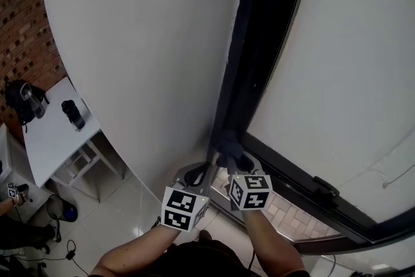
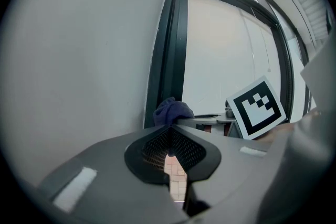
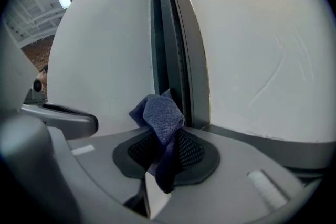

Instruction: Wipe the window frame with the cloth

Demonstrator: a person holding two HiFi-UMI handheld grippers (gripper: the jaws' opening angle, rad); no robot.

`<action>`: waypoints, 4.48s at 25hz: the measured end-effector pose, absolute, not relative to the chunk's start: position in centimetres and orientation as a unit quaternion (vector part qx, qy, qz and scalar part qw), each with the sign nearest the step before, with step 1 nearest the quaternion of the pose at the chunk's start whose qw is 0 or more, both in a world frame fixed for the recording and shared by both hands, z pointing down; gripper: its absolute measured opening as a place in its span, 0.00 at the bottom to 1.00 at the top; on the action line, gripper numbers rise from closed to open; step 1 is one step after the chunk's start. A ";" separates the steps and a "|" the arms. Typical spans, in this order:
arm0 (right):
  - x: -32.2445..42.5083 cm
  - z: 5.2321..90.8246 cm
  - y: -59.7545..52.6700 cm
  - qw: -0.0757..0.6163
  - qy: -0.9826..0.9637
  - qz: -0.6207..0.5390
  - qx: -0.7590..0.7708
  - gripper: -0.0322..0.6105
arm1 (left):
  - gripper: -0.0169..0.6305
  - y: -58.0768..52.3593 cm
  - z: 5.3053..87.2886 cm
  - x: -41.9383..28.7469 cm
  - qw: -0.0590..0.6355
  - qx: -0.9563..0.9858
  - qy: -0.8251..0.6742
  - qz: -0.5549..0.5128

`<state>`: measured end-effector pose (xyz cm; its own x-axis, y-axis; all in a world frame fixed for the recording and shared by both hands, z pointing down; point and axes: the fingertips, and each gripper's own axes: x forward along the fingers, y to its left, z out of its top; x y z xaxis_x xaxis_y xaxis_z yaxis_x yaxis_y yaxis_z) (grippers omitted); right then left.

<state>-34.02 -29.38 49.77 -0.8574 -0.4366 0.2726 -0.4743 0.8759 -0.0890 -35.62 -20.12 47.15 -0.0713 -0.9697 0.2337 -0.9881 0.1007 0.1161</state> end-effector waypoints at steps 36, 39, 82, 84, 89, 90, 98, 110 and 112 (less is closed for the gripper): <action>-33.6 26.7 -29.8 0.005 -0.973 -0.047 0.227 0.17 | 0.02 -23.1 27.5 -33.9 0.004 0.707 -0.706 -0.031; -33.7 25.1 -29.9 0.003 -0.973 -0.057 0.224 0.17 | 0.02 -23.3 25.7 -34.1 -0.005 0.707 -0.706 -0.040; -34.7 1.5 -29.7 -0.069 -0.957 -0.160 0.231 0.18 | 0.02 -23.9 8.1 -35.0 -0.105 0.686 -0.712 -0.104; -34.6 0.6 -29.7 -0.072 -0.956 -0.164 0.234 0.18 | 0.02 -23.7 7.5 -34.9 -0.111 0.688 -0.710 -0.103; -34.6 -1.9 -29.7 -0.084 -0.951 -0.172 0.241 0.18 | 0.02 -23.6 5.8 -34.8 -0.131 0.686 -0.710 -0.093; -34.7 -2.4 -29.6 -0.087 -0.951 -0.172 0.243 0.18 | 0.02 -23.5 5.6 -34.8 -0.130 0.688 -0.708 -0.093; -34.9 -7.0 -29.7 -0.102 -0.947 -0.177 0.248 0.18 | 0.02 -22.8 3.1 -34.2 -0.149 0.696 -0.696 -0.095; -34.1 -13.9 -29.6 -0.133 -0.935 -0.179 0.275 0.18 | 0.02 -22.6 -0.8 -33.9 -0.170 0.699 -0.688 -0.098; -34.0 -14.6 -29.6 -0.134 -0.934 -0.180 0.279 0.18 | 0.02 -23.0 -1.3 -34.4 -0.173 0.694 -0.693 -0.096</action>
